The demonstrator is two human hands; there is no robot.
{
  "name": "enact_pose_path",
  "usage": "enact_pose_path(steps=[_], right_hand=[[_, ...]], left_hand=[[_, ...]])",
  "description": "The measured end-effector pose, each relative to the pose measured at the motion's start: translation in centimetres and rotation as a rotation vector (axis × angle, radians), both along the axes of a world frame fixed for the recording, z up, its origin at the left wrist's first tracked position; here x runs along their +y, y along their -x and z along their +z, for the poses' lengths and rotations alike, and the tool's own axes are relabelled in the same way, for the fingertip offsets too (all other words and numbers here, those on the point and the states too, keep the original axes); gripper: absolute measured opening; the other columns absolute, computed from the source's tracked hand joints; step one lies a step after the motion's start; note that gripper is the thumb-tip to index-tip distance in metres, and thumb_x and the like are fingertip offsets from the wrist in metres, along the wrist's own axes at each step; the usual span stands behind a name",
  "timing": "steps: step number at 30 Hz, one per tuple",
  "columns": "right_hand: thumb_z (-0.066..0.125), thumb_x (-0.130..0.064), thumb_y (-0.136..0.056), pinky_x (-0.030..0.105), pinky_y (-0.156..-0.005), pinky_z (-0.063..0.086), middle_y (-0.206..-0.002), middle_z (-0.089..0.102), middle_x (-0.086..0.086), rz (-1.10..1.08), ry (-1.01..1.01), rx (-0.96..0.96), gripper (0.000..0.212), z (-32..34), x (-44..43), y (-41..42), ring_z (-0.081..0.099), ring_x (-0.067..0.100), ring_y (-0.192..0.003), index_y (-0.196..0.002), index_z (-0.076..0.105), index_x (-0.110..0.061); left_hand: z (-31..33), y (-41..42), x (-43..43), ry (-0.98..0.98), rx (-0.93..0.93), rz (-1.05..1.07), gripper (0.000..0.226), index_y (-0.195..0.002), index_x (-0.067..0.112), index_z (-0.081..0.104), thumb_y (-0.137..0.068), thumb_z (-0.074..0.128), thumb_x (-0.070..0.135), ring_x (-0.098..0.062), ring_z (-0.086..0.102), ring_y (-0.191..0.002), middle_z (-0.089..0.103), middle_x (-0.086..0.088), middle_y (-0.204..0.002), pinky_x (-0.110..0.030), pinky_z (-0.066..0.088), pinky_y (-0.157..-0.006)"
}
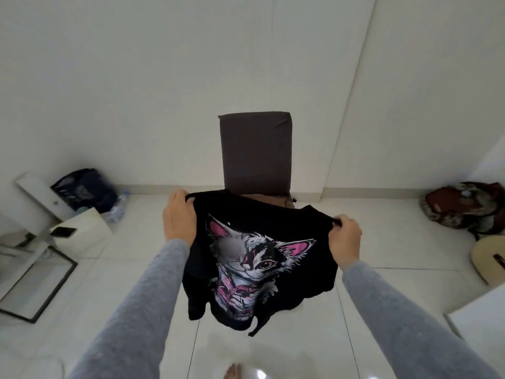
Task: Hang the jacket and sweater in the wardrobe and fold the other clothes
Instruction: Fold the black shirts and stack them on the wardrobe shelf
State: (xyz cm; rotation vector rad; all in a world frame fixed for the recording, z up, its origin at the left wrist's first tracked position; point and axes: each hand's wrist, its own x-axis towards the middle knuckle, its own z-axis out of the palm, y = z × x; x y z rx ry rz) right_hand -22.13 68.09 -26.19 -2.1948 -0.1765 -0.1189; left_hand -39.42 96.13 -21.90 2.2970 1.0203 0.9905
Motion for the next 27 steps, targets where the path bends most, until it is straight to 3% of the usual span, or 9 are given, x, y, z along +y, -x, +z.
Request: enact_pose_path(steps=[5,11,14,17,22,27], right_hand=[[0.040,0.006,-0.091,0.030,-0.081,0.041,-0.098,0.063,0.019,-0.081,-0.129,0.026,0.022,-0.8,-0.9,0.4,0.057,0.032,-0.092,-0.098,0.061,0.005],[0.041,-0.004,-0.097,0.028,-0.078,0.036,-0.095,0.056,0.011,-0.085,-0.195,0.075,0.013,-1.6,-0.6,1.7,0.052,0.024,-0.089,-0.102,0.052,0.000],[0.043,-0.010,-0.099,0.028,-0.075,0.035,-0.090,0.055,0.009,-0.014,-0.121,0.048,0.009,-2.2,0.3,3.1,0.051,0.024,-0.084,-0.094,0.050,-0.006],[0.047,-0.018,-0.098,0.029,-0.071,0.037,-0.085,0.057,0.006,0.044,-0.015,-0.004,0.013,-3.0,1.1,3.9,0.052,0.023,-0.079,-0.090,0.050,-0.009],[0.047,-0.019,-0.098,0.035,-0.071,0.044,-0.082,0.059,0.008,-0.024,0.060,-0.031,0.019,-4.8,1.4,4.3,0.054,0.026,-0.076,-0.088,0.055,-0.005],[0.044,-0.016,-0.098,0.043,-0.075,0.045,-0.081,0.057,0.007,-0.087,0.164,-0.069,0.019,-5.5,1.9,3.3,0.055,0.029,-0.076,-0.087,0.055,-0.006]], left_hand=[[-3.6,1.0,-0.1,0.153,0.001,-0.047,0.010,-0.088,-0.001,0.057,-0.091,0.056,0.009,-0.029,0.049,-0.084,0.055,-0.016,-0.090,-0.027,0.032,-0.074],[-6.6,0.9,0.0,0.191,0.066,-0.100,0.010,-0.091,-0.004,0.056,-0.092,0.048,0.002,-0.028,0.045,-0.079,0.050,-0.019,-0.092,-0.036,0.037,-0.074],[-8.6,1.5,0.4,0.209,0.119,-0.126,0.017,-0.097,-0.007,0.057,-0.091,0.041,-0.006,-0.035,0.046,-0.087,0.048,-0.022,-0.096,-0.045,0.041,-0.080],[-9.8,2.5,1.3,0.298,0.159,-0.158,0.014,-0.087,0.000,0.049,-0.091,0.037,-0.003,-0.034,0.045,-0.089,0.045,-0.015,-0.091,-0.042,0.038,-0.079],[-10.6,4.6,2.3,0.017,0.230,-0.224,0.020,-0.074,0.005,0.046,-0.082,0.036,0.020,-0.027,0.043,-0.067,0.047,-0.009,-0.072,-0.037,0.034,-0.061],[-11.5,4.3,4.1,-0.261,0.325,-0.295,0.027,-0.076,0.008,0.050,-0.081,0.037,0.031,-0.026,0.044,-0.067,0.048,-0.006,-0.074,-0.033,0.034,-0.060]])
